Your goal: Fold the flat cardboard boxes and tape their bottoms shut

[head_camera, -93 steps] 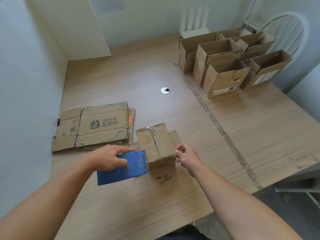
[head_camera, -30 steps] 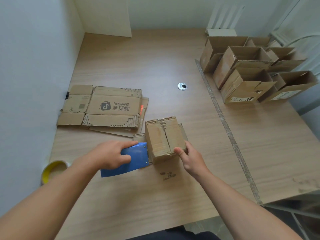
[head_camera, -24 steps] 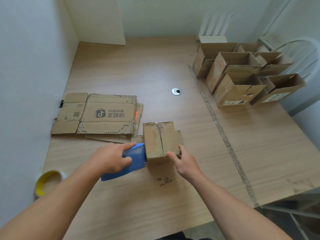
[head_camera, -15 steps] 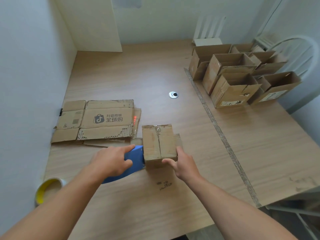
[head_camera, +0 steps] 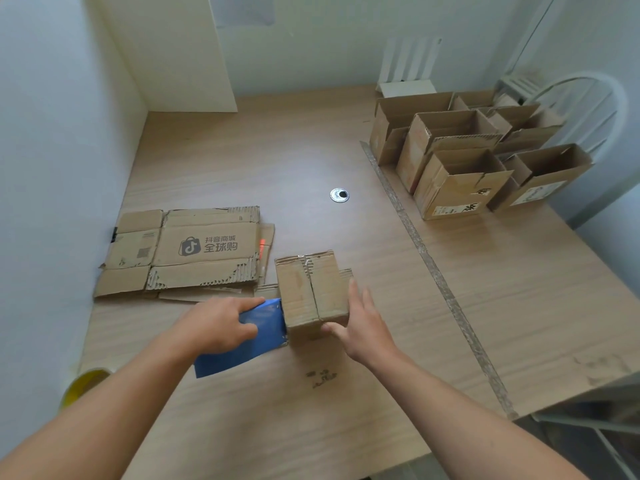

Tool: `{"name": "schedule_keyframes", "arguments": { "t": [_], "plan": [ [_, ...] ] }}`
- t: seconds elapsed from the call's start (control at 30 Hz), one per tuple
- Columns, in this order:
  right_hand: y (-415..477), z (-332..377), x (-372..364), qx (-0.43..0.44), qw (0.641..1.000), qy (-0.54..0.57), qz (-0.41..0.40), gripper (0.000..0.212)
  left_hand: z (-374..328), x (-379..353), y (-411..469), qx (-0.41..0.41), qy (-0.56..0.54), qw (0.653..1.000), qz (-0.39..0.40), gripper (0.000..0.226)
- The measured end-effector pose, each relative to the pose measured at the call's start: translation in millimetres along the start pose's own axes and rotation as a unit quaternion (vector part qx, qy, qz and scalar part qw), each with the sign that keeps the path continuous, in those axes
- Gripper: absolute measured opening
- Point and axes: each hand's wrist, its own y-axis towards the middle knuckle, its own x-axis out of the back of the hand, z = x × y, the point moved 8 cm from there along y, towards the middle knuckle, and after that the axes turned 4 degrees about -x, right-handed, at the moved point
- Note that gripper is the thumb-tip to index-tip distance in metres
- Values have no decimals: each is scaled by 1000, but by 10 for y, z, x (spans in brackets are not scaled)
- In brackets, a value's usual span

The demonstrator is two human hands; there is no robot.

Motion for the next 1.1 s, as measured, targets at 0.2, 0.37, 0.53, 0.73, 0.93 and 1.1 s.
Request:
{"name": "schedule_keyframes", "arguments": {
  "t": [0.2,0.37,0.53,0.73,0.93,1.1],
  "plan": [
    [-93,505,74,246,937,-232,-87,94,-6,-44,1,1,-17,1000,8,69],
    [-173,576,-175,421,868,-239,-107,61,-7,-44,18,1,-12,1000,7,67],
    [-76,571,-220,391,898,-177,-94,71,13,-43,38,4,0,1000,9,67],
    [-56,616,-136,385,896,-177,-134,60,42,-75,-1,5,0,1000,7,65],
    [42,620,-161,341,922,-147,-107,48,228,-49,-105,19,2,1000,-1,65],
    [30,630,-184,343,923,-145,-100,42,158,-16,-86,28,22,999,6,63]
  ]
}}
